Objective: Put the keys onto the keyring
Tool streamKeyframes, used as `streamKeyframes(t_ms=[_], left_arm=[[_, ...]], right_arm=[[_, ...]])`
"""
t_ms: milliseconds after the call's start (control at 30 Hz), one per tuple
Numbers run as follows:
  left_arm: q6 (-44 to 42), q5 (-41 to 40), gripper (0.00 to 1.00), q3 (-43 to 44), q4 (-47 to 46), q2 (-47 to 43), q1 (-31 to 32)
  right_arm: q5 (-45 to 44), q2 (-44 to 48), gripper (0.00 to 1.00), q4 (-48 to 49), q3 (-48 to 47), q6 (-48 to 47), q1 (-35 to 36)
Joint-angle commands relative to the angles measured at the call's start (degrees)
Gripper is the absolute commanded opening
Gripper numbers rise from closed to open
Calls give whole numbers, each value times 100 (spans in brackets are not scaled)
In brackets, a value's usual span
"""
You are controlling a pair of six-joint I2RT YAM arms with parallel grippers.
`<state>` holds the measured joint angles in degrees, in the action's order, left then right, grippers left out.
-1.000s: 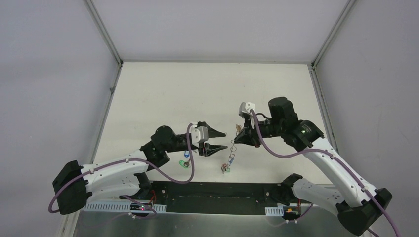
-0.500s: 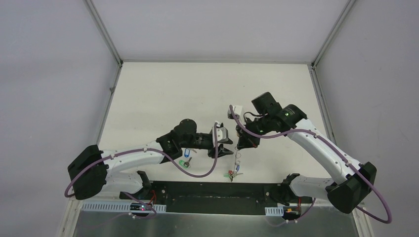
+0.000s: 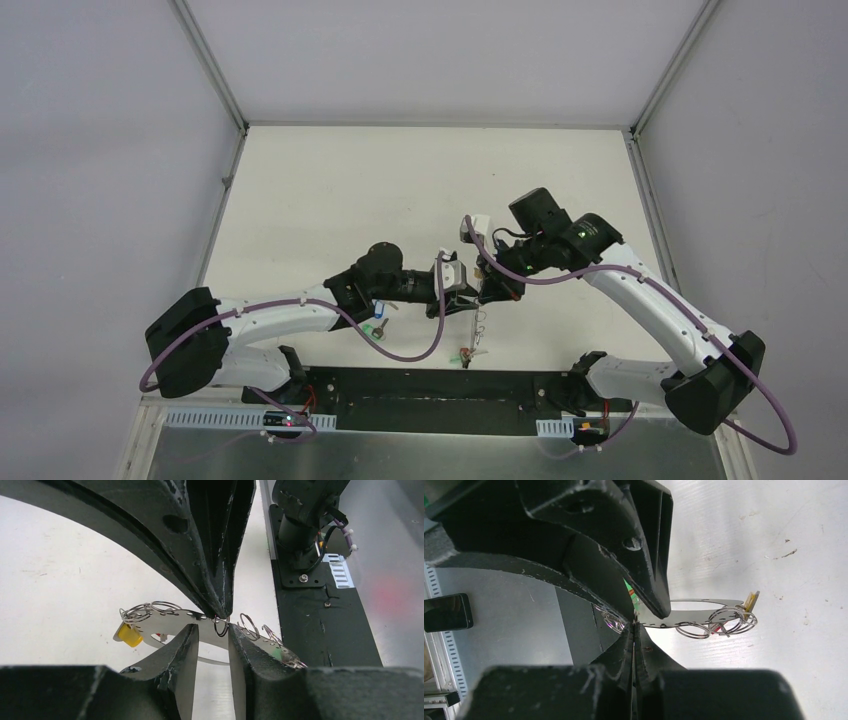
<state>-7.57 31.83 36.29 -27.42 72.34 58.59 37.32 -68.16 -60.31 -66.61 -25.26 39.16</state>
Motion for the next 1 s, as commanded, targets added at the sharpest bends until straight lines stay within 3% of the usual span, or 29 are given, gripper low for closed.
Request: streamKeyframes(t_ms=[0,233,400,500,833,900,967], left_arm=[[-87,263,27,185,-380,-68,56],[-165,306,17,285,-62,-101,49],[-157,231,26,299,7,-219,50],[-188,214,26,274,18,-307,55],[-366,328,1,415,256,-195,50],[-361,348,1,442,272,-139,50],[-357,341,8,478,283,-94,56]], right_arm=[[144,183,0,186,-115,-77,46],[100,202,0,206,-89,-94,74],[53,202,0,179,-74,-118,92],[36,207,0,177,-80,-129,101],[-52,194,0,198,-84,-131,129],[-71,198,0,196,-85,-137,127],[-73,206,0,206,-87,-142,127]])
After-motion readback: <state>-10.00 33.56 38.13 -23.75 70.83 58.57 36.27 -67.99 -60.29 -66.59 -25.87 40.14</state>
